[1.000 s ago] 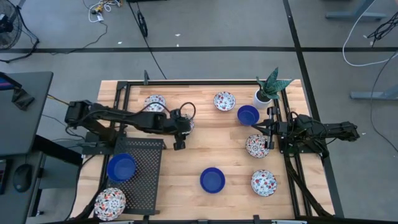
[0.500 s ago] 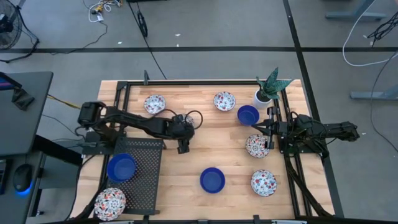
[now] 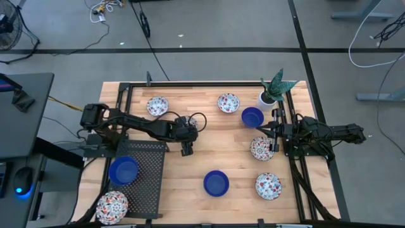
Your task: Pick & Place Mini bowls
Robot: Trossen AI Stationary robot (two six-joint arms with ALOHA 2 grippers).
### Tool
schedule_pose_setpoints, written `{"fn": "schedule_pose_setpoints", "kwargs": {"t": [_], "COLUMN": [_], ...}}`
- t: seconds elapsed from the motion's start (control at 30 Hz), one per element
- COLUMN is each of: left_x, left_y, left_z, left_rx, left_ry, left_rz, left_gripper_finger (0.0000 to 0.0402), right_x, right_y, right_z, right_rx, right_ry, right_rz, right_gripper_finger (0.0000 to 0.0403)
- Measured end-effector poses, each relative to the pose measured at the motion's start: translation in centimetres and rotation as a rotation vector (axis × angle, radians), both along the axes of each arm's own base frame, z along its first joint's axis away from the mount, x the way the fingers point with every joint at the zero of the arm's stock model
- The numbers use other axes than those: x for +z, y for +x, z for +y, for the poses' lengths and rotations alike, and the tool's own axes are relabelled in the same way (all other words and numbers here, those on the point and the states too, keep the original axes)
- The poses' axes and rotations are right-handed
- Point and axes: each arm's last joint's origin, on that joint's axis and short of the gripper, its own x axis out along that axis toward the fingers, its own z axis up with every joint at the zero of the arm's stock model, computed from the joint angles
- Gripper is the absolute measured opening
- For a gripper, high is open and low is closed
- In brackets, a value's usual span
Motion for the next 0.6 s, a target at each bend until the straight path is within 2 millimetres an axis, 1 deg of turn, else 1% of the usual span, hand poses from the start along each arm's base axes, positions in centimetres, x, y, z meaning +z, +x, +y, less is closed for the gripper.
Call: {"fn": "schedule_pose_setpoints", "kwargs": {"t": [0.13,0.37,0.5,0.6], "left_x": [0.0,-1.1,-1.5,-1.5], "left_y": [0.0,0.2,0.4,0.4], "left_z": [0.0,0.4,0.6,0.6], "left_rx": [0.001,0.028,0.034,0.035], "left_ry": [0.000,0.037,0.040,0.040], "left_rz": [0.000,0.042,0.046,0.037], "left_gripper_finger": [0.0187,0.0183,0.0170,0.0149], "right_x": [0.0,0.0,0.0,0.0], "right_y": [0.0,0.0,0.0,0.0], "right_z": [0.0,0.0,0.0,0.0], "right_rx": [0.000,0.000,0.001,0.000], "right_ry": [0.000,0.000,0.000,0.000], "right_rz": [0.000,0.000,0.003,0.005], "right_gripper_finger": [0.0009,0.0009,0.0009,0.0009]}}
